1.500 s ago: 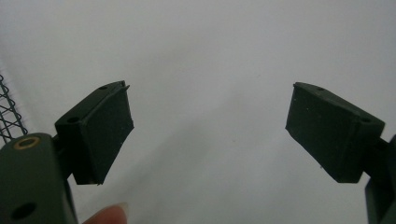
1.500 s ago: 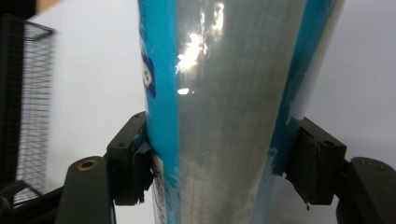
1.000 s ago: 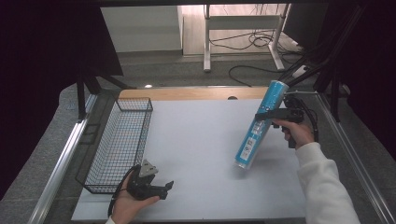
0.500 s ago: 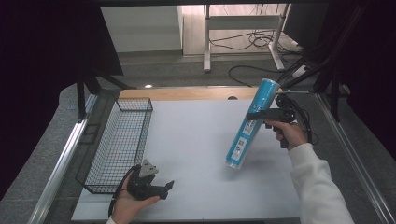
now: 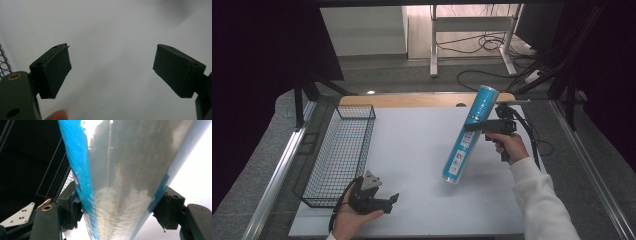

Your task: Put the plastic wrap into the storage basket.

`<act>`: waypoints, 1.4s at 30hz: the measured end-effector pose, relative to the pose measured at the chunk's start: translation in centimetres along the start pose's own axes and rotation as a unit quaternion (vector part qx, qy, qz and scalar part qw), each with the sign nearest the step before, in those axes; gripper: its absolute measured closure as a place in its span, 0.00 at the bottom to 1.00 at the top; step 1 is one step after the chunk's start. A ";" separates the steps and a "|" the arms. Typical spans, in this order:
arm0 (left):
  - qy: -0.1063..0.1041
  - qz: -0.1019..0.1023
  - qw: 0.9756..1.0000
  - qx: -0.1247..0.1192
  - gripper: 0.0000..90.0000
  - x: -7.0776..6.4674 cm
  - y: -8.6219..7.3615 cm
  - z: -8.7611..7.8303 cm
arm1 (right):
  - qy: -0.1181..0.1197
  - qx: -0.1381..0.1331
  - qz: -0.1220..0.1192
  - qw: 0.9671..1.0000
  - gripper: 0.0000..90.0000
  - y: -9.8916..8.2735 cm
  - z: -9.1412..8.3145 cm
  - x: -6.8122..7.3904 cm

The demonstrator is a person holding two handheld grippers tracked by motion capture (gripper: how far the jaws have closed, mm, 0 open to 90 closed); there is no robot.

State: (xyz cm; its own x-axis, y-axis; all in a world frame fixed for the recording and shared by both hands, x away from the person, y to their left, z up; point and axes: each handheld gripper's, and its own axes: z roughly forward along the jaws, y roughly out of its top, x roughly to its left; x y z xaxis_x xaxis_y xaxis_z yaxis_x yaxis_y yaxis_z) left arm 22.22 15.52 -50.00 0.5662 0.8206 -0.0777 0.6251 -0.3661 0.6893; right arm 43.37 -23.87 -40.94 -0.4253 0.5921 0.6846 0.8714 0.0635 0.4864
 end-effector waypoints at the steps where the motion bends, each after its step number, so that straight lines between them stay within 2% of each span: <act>1: 0.000 0.000 1.000 -0.001 0.16 0.0 0.0 0.0 | 0.000 0.000 0.000 1.000 0.36 0.0 0.0 0.0; 9: -0.008 -0.001 1.000 -0.008 0.16 -0.1 0.6 0.2 | 0.008 0.005 -0.007 1.000 0.36 -0.3 0.6 0.4; 12: -0.025 -0.011 0.999 -0.019 0.16 -0.2 1.5 0.1 | 0.012 0.007 -0.013 1.000 0.36 -0.4 0.9 0.7; 16: -0.060 -0.017 0.998 -0.031 0.17 -0.5 3.7 0.0 | 0.018 0.009 -0.023 1.000 0.36 -0.5 1.3 1.5; 22: -0.108 -0.005 0.993 -0.043 0.17 -1.1 7.7 0.9 | 0.029 0.018 -0.038 0.999 0.36 -0.8 2.1 2.6; 28: -0.167 -0.020 0.985 -0.044 0.17 -1.1 10.9 2.5 | 0.035 0.026 -0.051 0.998 0.36 -1.1 2.9 3.7; 33: -0.185 -0.014 0.982 -0.030 0.15 -2.0 13.1 4.0 | 0.035 0.030 -0.058 0.997 0.36 -1.4 3.6 4.2; 36: -0.201 -0.025 0.979 -0.021 0.15 -2.1 14.1 5.2 | 0.039 0.030 -0.063 0.997 0.36 -1.5 4.3 4.7; 38: -0.204 -0.030 0.978 -0.019 0.16 -2.1 14.6 5.9 | 0.039 0.030 -0.067 0.997 0.36 -1.5 4.5 4.9; 39: -0.211 -0.035 0.977 -0.016 0.16 -2.2 14.9 6.6 | 0.038 0.031 -0.068 0.996 0.36 -1.5 4.7 5.0; 42: -0.217 -0.040 0.975 -0.011 0.17 -2.3 15.1 7.2 | 0.039 0.030 -0.069 0.996 0.36 -1.6 5.0 5.2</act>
State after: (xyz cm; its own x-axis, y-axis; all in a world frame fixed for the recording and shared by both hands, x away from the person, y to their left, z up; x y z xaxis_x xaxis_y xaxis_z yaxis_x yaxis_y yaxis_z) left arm 34.24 4.99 -44.55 0.6926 0.5822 -0.4259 0.6678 -0.2941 0.6838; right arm 40.99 -16.92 -40.86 -0.5582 0.5106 0.6540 0.8150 0.1897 0.5475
